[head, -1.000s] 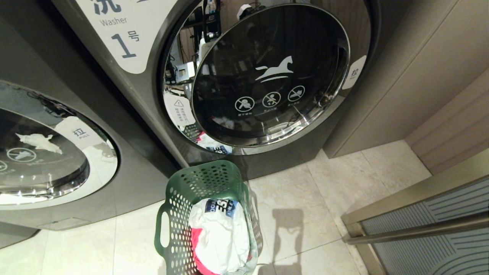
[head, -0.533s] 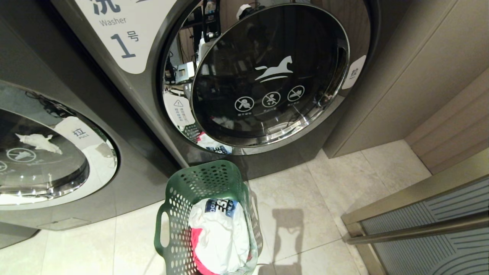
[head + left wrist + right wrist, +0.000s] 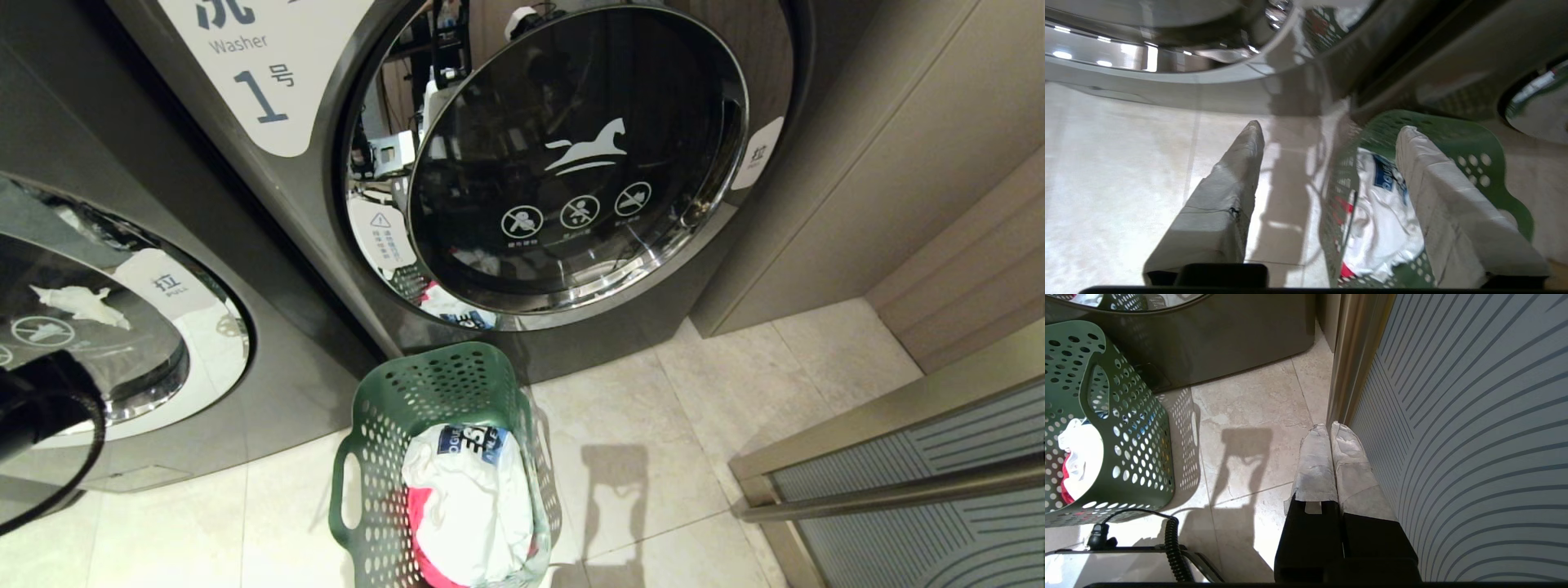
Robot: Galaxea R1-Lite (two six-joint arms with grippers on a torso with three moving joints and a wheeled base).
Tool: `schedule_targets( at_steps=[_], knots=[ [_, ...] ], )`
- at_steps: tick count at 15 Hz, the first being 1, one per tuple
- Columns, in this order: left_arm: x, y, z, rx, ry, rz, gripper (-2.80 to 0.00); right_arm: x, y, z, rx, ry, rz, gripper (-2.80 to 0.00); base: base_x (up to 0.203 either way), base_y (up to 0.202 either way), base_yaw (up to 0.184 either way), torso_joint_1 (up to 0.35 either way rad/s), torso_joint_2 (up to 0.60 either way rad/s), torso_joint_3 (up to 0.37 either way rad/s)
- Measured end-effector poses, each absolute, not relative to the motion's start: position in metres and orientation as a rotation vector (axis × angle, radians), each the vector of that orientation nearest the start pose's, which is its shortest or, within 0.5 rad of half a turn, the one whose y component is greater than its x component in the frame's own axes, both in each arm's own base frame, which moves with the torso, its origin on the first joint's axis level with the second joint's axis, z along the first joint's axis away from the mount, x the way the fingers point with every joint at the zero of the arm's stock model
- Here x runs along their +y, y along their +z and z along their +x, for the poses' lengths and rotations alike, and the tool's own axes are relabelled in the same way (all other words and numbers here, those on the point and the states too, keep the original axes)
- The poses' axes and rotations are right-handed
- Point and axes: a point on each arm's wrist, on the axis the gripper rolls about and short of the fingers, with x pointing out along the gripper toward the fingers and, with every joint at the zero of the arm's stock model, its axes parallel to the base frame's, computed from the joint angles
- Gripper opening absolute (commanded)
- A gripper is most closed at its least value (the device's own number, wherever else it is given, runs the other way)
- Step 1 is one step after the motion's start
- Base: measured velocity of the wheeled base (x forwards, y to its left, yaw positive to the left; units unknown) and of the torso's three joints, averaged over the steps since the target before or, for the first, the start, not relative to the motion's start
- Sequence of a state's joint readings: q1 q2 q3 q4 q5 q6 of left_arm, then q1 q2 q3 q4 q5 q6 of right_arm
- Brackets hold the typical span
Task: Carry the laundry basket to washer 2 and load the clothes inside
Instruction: Open the lid of the washing machine
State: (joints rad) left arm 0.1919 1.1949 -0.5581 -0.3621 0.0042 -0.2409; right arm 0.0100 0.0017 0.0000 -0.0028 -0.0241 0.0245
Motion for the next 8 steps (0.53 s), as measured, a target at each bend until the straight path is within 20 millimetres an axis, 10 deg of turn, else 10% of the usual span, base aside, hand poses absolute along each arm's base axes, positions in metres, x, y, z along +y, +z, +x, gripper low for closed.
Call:
schedule_targets(
  at_steps=[8],
  knots=[
    [0.109, 0.175, 0.206, 0.155, -0.295, -0.343, 0.0, -0.001, 0.076, -0.023, -0.002, -0.015, 0.024, -2.8, 0.0, 0.0, 0.0, 0.0, 0.0, 0.0]
  ],
)
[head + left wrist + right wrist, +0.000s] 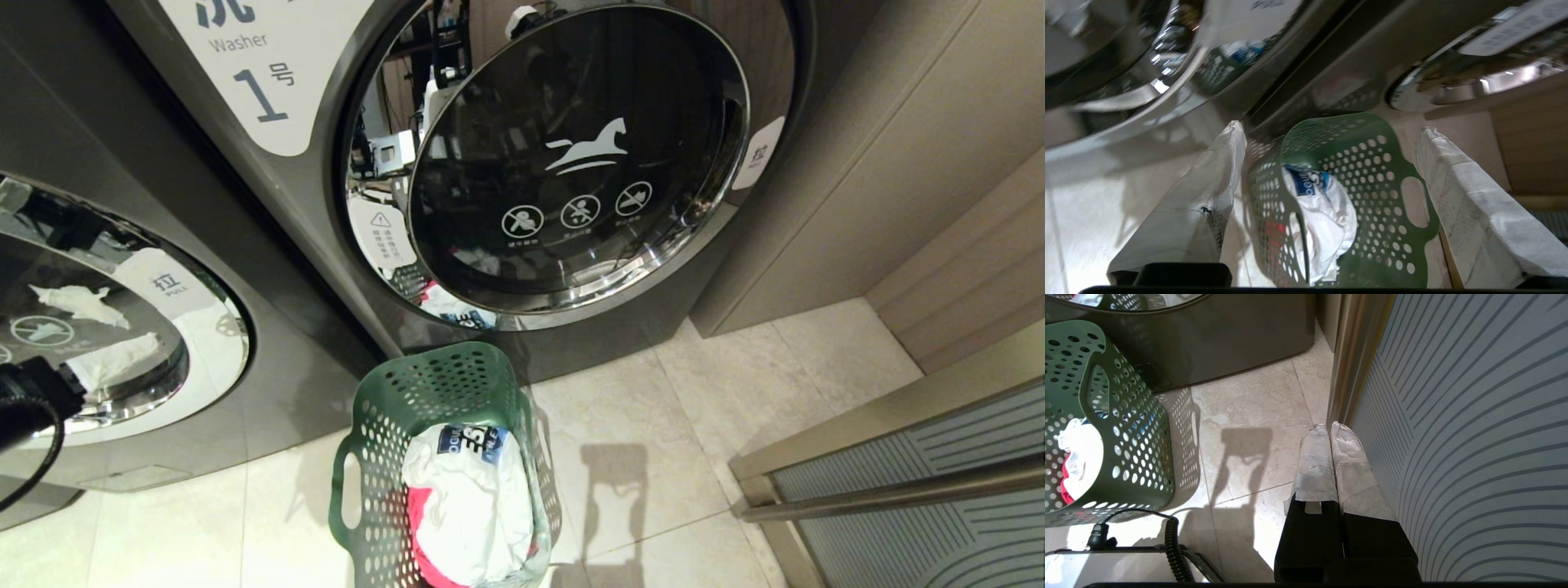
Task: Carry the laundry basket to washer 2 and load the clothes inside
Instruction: Open the lid of the washing machine
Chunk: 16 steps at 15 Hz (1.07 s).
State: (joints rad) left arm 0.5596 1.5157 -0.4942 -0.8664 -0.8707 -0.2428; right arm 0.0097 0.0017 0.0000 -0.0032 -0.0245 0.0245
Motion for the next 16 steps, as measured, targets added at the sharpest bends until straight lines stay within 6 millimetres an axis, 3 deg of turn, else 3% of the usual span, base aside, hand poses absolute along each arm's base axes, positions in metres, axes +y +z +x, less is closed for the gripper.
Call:
schedule_targets(
  at_steps=[3, 9, 13, 16],
  knots=[
    [0.113, 0.171, 0.211, 0.085, -0.47, -0.24, 0.0, -0.001, 0.076, -0.023, -0.002, -0.015, 0.024, -2.8, 0.0, 0.0, 0.0, 0.0, 0.0, 0.0],
    [0.13, 0.141, 0.229, -0.014, -0.484, 0.119, 0.0, -0.001, 0.076, -0.023, -0.002, -0.015, 0.024, -2.8, 0.0, 0.0, 0.0, 0.0, 0.0, 0.0],
    [0.144, 0.129, 0.249, -0.07, -0.484, 0.197, 0.0, -0.001, 0.076, -0.023, -0.002, -0.015, 0.024, -2.8, 0.0, 0.0, 0.0, 0.0, 0.0, 0.0],
    [0.154, 0.128, 0.266, -0.085, -0.493, 0.156, 0.0, -0.001, 0.076, -0.023, -0.002, -0.015, 0.024, -2.8, 0.0, 0.0, 0.0, 0.0, 0.0, 0.0]
  ],
)
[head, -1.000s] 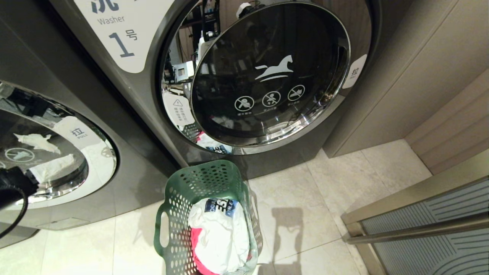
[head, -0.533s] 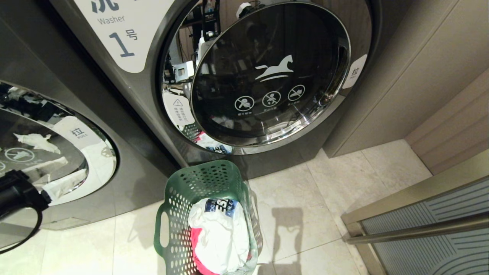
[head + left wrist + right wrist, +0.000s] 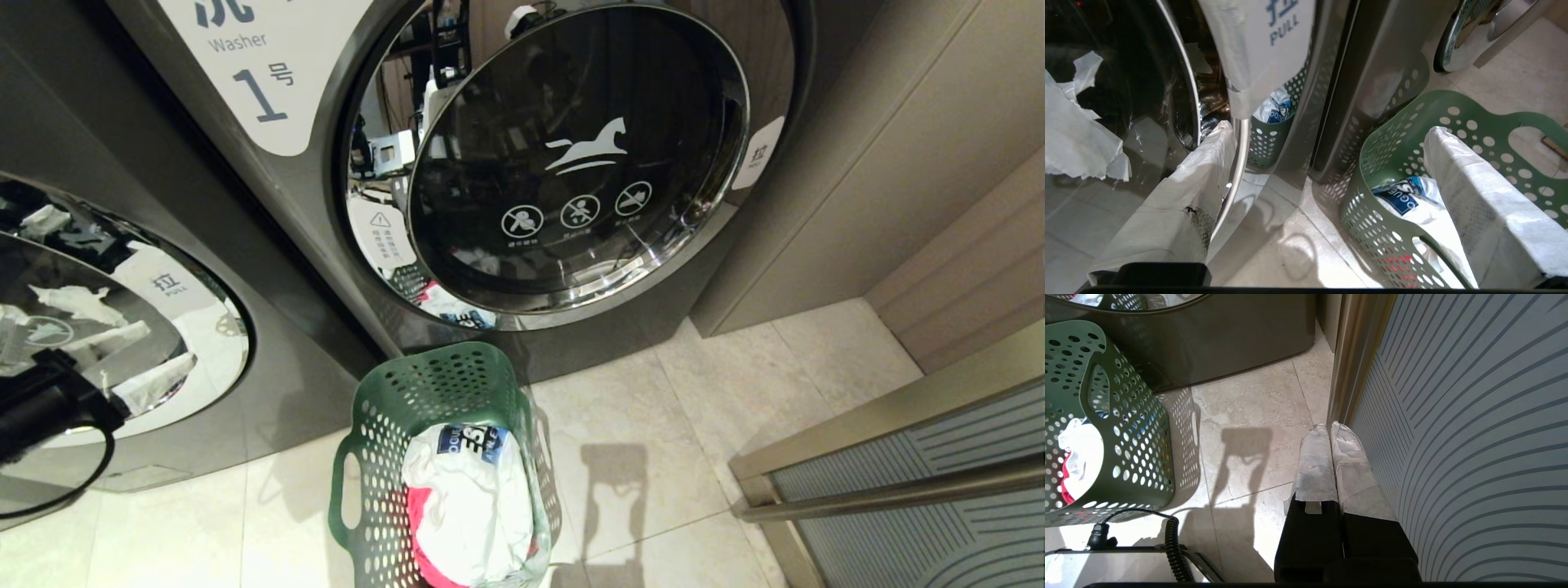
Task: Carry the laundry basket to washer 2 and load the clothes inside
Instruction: Open the lid of the washing machine
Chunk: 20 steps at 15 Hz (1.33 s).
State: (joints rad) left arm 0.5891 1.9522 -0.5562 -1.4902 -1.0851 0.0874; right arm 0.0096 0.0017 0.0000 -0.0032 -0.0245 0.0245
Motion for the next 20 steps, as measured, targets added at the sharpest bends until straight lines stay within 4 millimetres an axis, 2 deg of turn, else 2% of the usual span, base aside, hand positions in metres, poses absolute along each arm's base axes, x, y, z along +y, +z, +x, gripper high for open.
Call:
schedule_targets(
  at_steps=[5, 10, 20],
  knots=[
    [0.168, 0.136, 0.289, -0.13, -0.503, 0.18, 0.0, -0.001, 0.076, -0.023, -0.002, -0.015, 0.024, -2.8, 0.0, 0.0, 0.0, 0.0, 0.0, 0.0],
    [0.178, 0.132, 0.306, -0.147, -0.515, 0.197, 0.0, -0.001, 0.076, -0.023, -0.001, -0.015, 0.024, -2.8, 0.0, 0.0, 0.0, 0.0, 0.0, 0.0],
    [0.167, 0.138, 0.34, -0.192, -0.582, 0.203, 0.0, -0.001, 0.076, -0.023, -0.002, -0.015, 0.024, -2.8, 0.0, 0.0, 0.0, 0.0, 0.0, 0.0]
  ],
)
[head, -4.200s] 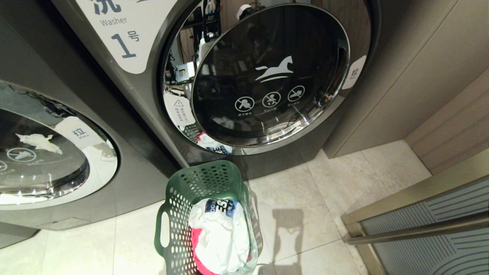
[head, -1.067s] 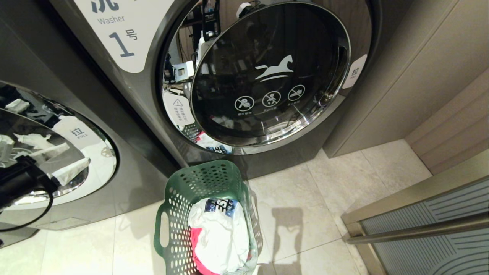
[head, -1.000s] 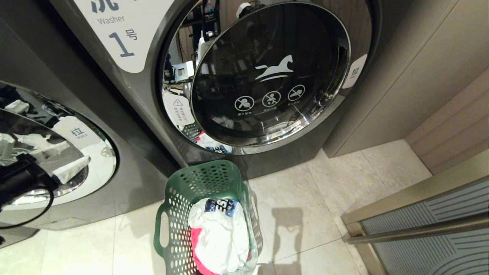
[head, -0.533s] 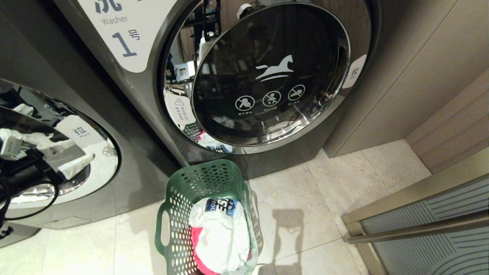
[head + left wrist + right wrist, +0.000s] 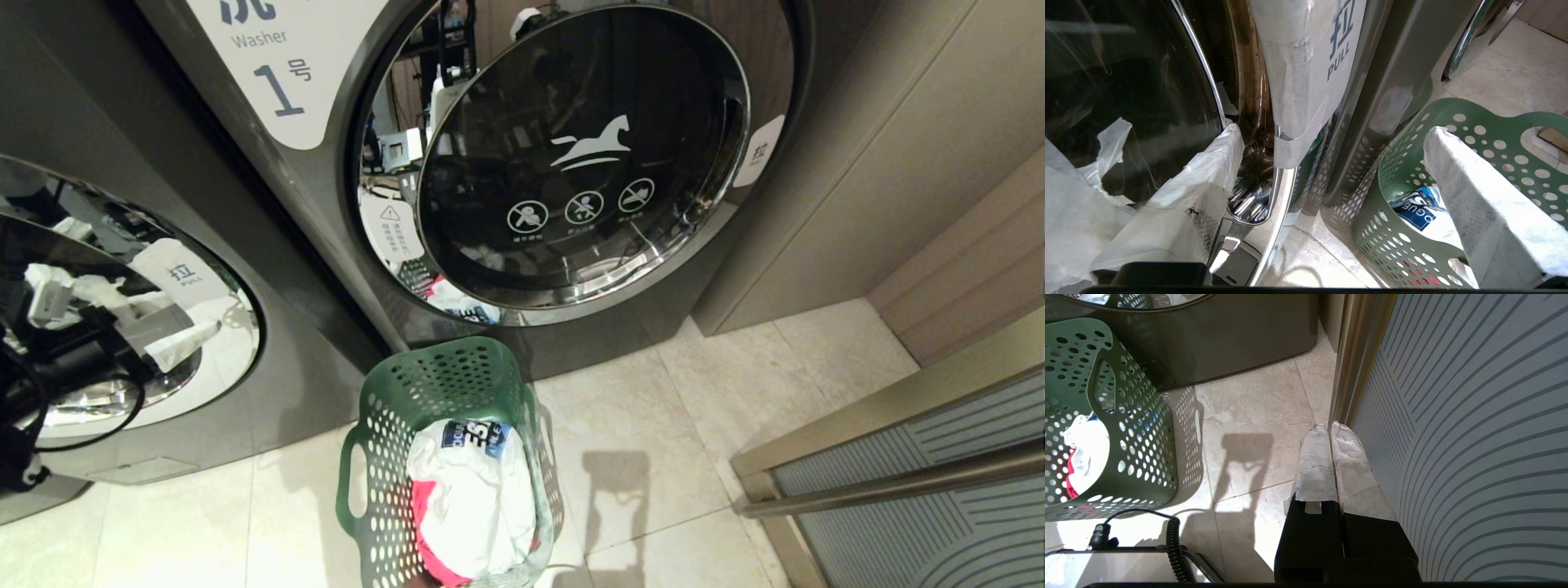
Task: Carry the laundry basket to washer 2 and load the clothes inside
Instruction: Open the lid of the washing machine
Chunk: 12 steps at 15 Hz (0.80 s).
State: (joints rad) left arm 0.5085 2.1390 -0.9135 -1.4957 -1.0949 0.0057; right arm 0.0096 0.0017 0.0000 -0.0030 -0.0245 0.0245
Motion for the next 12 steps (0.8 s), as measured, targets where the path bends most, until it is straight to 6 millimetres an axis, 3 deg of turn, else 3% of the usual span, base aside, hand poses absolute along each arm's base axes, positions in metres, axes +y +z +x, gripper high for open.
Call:
schedule_targets(
  at_steps=[7, 12],
  knots=[
    [0.163, 0.139, 0.344, -0.213, -0.588, 0.222, 0.0, -0.001, 0.076, -0.023, -0.001, -0.015, 0.024, -2.8, 0.0, 0.0, 0.0, 0.0, 0.0, 0.0],
    [0.157, 0.136, 0.333, -0.193, -0.567, 0.2, 0.0, -0.001, 0.076, -0.023, -0.002, -0.015, 0.024, -2.8, 0.0, 0.0, 0.0, 0.0, 0.0, 0.0]
  ],
)
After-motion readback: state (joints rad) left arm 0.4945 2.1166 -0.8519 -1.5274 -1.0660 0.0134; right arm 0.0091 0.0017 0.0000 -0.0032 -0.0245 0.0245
